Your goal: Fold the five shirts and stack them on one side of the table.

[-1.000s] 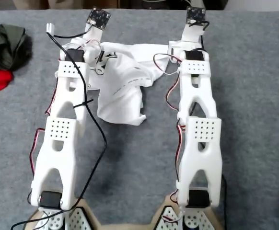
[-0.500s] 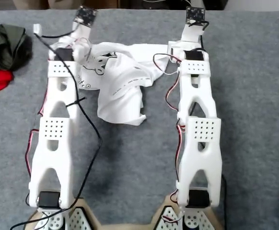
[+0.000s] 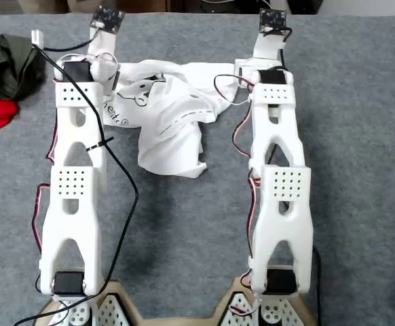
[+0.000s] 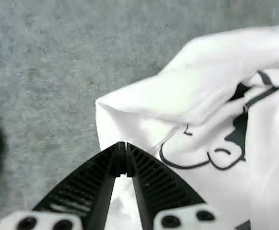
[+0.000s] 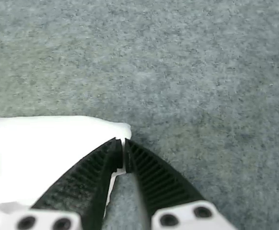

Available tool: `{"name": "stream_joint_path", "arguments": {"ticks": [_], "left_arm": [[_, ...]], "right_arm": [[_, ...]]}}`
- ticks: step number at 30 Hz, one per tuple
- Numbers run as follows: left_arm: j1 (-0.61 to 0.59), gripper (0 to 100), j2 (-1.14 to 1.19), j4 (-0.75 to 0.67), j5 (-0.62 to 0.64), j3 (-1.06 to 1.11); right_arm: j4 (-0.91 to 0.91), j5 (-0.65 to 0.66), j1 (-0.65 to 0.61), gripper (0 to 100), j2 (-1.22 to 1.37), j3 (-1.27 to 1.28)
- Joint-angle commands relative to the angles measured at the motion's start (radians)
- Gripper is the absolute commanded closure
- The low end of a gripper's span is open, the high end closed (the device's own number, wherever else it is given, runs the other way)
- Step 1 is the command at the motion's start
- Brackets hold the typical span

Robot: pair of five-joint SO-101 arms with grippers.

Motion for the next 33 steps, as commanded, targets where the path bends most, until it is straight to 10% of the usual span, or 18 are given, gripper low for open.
{"name": "stream_joint_path", "arguments": {"ticks": [1, 14, 20, 33], "left_arm": [[-0.026, 98, -0.004, 0.014, -0.054, -0.049], [-0.037, 95, 0.137, -0.121, -0.071, -0.049], [-0.061, 78, 0.116, -0.123, 0.201, -0.051], [-0.071, 90, 0.094, -0.146, 0.21, -0.041]], "right_arm": [[0.005, 0.014, -0.013, 99.3, -0.007, -0.054], [0.009, 0.014, -0.013, 99.3, -0.007, -0.053], [0.009, 0.014, -0.013, 99.3, -0.007, -0.051], [0.009, 0.014, -0.013, 99.3, -0.007, -0.051]]}}
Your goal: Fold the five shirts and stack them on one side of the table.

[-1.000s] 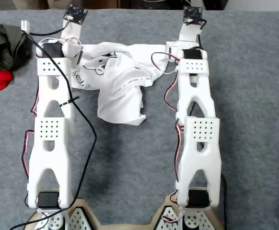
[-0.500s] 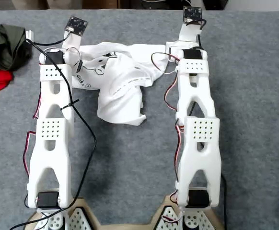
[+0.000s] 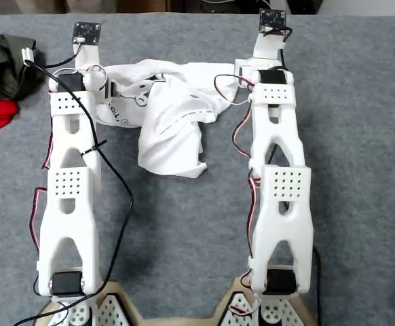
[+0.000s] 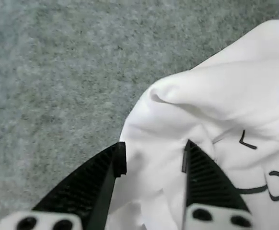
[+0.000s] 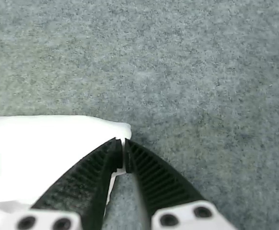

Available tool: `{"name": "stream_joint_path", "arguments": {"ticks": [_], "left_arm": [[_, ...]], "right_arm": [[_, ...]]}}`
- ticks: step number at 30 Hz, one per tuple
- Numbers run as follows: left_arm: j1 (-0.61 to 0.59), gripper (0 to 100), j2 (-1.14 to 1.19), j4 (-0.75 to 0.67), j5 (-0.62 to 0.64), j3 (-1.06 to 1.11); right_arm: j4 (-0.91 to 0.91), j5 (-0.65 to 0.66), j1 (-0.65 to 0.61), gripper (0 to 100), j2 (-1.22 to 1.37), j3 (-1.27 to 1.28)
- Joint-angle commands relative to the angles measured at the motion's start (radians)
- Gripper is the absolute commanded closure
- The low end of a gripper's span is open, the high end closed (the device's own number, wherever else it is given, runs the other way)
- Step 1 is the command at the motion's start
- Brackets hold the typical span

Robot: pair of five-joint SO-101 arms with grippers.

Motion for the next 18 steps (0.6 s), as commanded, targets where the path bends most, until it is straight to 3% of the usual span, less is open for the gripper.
{"name": "stream_joint_path", "arguments": {"ticks": [1, 3, 7, 13, 18], "left_arm": [[-0.009, 93, -0.056, -0.057, 0.009, -0.025], [-0.018, 98, -0.035, -0.124, 0.002, 0.018], [-0.044, 98, -0.027, -0.138, -0.057, 0.041], [-0.058, 98, -0.087, -0.031, -0.054, -0.049], [-0.055, 98, -0.219, 0.051, -0.052, -0.048]], "right_arm": [[0.006, 0.008, -0.013, 99.3, -0.007, -0.051], [0.008, 0.008, -0.013, 99.3, -0.007, -0.051], [0.008, 0.008, -0.013, 99.3, -0.007, -0.051], [0.011, 0.002, -0.013, 99.3, -0.027, -0.081], [0.138, 0.0, -0.022, 99.3, -0.073, -0.202]]}}
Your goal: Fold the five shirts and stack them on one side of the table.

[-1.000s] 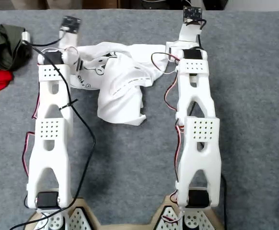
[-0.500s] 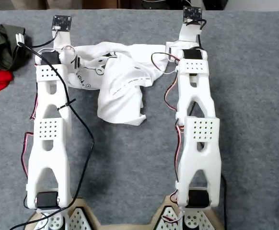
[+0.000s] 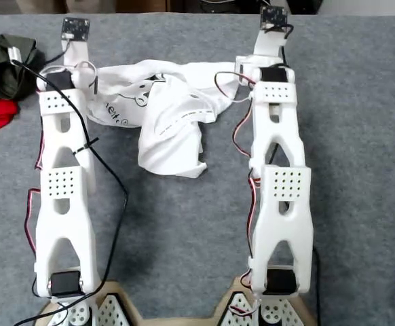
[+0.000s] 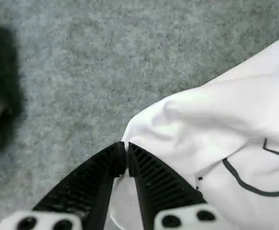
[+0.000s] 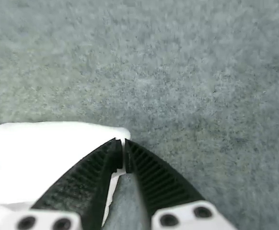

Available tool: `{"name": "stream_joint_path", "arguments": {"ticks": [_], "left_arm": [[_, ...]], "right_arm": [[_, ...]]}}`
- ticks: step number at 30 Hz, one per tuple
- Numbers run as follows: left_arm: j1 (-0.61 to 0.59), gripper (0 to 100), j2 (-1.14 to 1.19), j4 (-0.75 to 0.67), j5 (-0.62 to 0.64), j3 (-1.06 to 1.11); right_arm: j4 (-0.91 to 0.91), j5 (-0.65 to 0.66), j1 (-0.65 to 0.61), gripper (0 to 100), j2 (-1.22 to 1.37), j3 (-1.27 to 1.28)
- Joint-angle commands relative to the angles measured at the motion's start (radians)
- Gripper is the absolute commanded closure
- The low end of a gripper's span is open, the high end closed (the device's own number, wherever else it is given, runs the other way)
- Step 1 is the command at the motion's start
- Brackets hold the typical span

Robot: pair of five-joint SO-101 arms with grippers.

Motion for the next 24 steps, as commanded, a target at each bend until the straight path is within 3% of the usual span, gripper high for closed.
{"name": "stream_joint_path", "arguments": {"ticks": [1, 11, 19, 24], "left_arm": [[-0.008, 98, -0.174, 0.061, -0.006, -0.052], [0.003, 98, -0.472, 0.324, -0.006, -0.052], [0.018, 98, -0.687, 0.422, -0.003, -0.046], [0.029, 98, -0.834, 0.423, 0.14, -0.026]], "right_arm": [[0.086, 0.0, -0.028, 99.3, -0.085, -0.153], [0.4, 0.0, -0.102, 99.3, -0.143, -0.644], [0.48, -0.035, -0.102, 99.3, -0.43, -0.627], [0.585, -0.035, -0.102, 99.3, -0.651, -0.624]]}}
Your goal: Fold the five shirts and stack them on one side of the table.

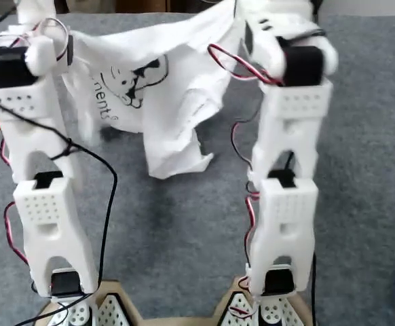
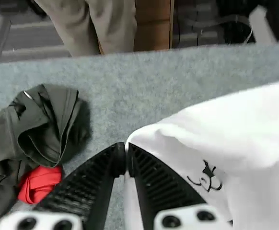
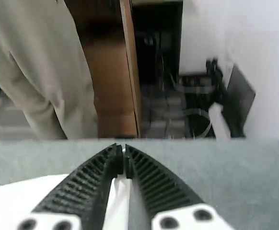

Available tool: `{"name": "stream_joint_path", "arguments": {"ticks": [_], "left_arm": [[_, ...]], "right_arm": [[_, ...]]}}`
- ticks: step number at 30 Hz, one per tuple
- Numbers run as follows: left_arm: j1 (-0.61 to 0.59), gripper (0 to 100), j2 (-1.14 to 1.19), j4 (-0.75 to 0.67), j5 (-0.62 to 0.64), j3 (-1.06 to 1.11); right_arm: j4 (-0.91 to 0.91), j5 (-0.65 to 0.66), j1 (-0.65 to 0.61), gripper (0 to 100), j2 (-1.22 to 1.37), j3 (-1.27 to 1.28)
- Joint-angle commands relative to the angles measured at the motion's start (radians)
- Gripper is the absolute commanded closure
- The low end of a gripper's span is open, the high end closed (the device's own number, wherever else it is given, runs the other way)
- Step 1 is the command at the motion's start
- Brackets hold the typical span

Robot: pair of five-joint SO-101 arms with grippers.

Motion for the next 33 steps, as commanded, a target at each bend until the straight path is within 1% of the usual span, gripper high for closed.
{"name": "stream_joint_path", "arguments": {"ticks": [1, 4, 8, 12, 16, 21, 27, 30, 33], "left_arm": [[0.012, 98, -0.16, 0.011, 0.101, 0.0], [0.014, 98, -0.274, 0.012, 0.13, 0.104], [0.012, 98, -0.496, 0.012, 0.149, 0.354], [0.014, 98, -0.774, 0.012, 0.149, 0.655], [0.021, 98, -1.033, 0.011, 0.15, 0.967], [0.074, 98, -1.32, 0.011, 0.15, 1.29], [0.123, 98, -1.596, 0.011, 0.169, 1.473], [0.126, 98, -1.687, 0.011, 0.19, 1.484], [0.126, 98, -1.755, 0.009, 0.186, 1.488]], "right_arm": [[0.071, -0.009, -0.005, 99.3, -0.216, -0.048], [0.163, -0.003, -0.004, 99.3, -0.315, -0.048], [0.278, 0.018, 0.012, 99.3, -0.438, -0.054], [0.295, 0.017, 0.076, 99.3, -0.575, -0.045], [0.293, 0.02, 0.14, 99.3, -0.702, 0.018], [0.287, 0.057, 0.157, 99.3, -0.865, 0.13], [0.245, 0.091, 0.157, 99.3, -1.02, 0.219], [0.192, 0.091, 0.157, 99.3, -1.081, 0.269], [0.115, 0.086, 0.159, 99.3, -1.129, 0.312]]}}
